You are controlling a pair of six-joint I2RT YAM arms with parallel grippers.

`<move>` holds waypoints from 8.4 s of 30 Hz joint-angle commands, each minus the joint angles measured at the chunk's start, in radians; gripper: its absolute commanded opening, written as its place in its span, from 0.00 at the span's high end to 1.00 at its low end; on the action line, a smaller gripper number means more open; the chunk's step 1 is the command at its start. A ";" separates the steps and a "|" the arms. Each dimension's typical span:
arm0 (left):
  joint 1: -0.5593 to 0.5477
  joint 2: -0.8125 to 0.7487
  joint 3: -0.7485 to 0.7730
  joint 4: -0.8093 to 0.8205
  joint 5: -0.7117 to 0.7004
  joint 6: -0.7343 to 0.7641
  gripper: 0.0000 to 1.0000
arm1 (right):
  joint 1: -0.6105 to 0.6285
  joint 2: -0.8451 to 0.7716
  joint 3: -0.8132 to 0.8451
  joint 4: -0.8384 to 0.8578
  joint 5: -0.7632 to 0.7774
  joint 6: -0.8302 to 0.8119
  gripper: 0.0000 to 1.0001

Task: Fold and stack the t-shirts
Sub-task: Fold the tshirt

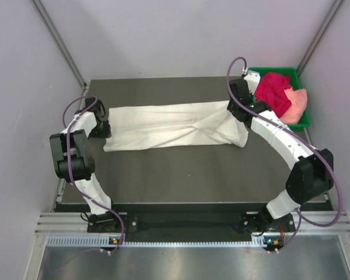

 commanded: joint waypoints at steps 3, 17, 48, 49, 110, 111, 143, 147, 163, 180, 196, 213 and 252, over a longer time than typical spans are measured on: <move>-0.026 0.053 0.106 -0.018 -0.047 0.001 1.00 | -0.037 0.064 0.059 0.082 -0.050 -0.060 1.00; -0.067 0.172 0.215 -0.032 -0.115 0.033 1.00 | -0.074 0.110 0.045 0.052 -0.087 -0.029 1.00; -0.089 0.229 0.422 -0.141 -0.232 0.171 0.67 | -0.120 0.208 0.091 0.072 -0.193 -0.035 1.00; -0.097 0.219 0.425 -0.145 -0.265 0.180 0.59 | -0.122 0.208 0.093 0.072 -0.193 -0.035 1.00; -0.113 -0.133 -0.242 0.157 -0.273 0.562 1.00 | -0.257 0.085 -0.414 0.104 -0.185 0.384 1.00; -0.112 -0.131 -0.238 0.155 -0.285 0.567 1.00 | -0.255 0.084 -0.414 0.104 -0.173 0.375 1.00; -0.117 -0.251 -0.069 0.065 0.259 0.912 0.23 | -0.171 -0.088 -0.326 -0.057 -0.294 0.351 0.51; -0.124 -0.292 -0.103 0.129 0.445 0.943 0.25 | -0.123 0.002 -0.280 0.042 -0.357 0.400 0.49; -0.209 -0.289 -0.218 0.304 0.698 0.853 0.28 | -0.040 0.196 -0.309 0.440 -0.475 0.404 0.46; -0.209 -0.325 -0.221 0.297 0.680 0.852 0.29 | 0.001 0.303 -0.231 0.526 -0.466 0.399 0.46; -0.209 -0.337 -0.236 0.304 0.663 0.852 0.30 | 0.015 0.385 0.028 0.350 -0.496 0.270 0.48; -0.437 -0.128 -0.014 0.577 0.698 0.780 0.44 | -0.218 0.363 0.132 0.182 -0.793 -0.239 0.52; -0.615 0.559 0.575 0.671 0.736 0.940 0.51 | -0.410 0.707 0.406 0.125 -1.172 -0.544 0.71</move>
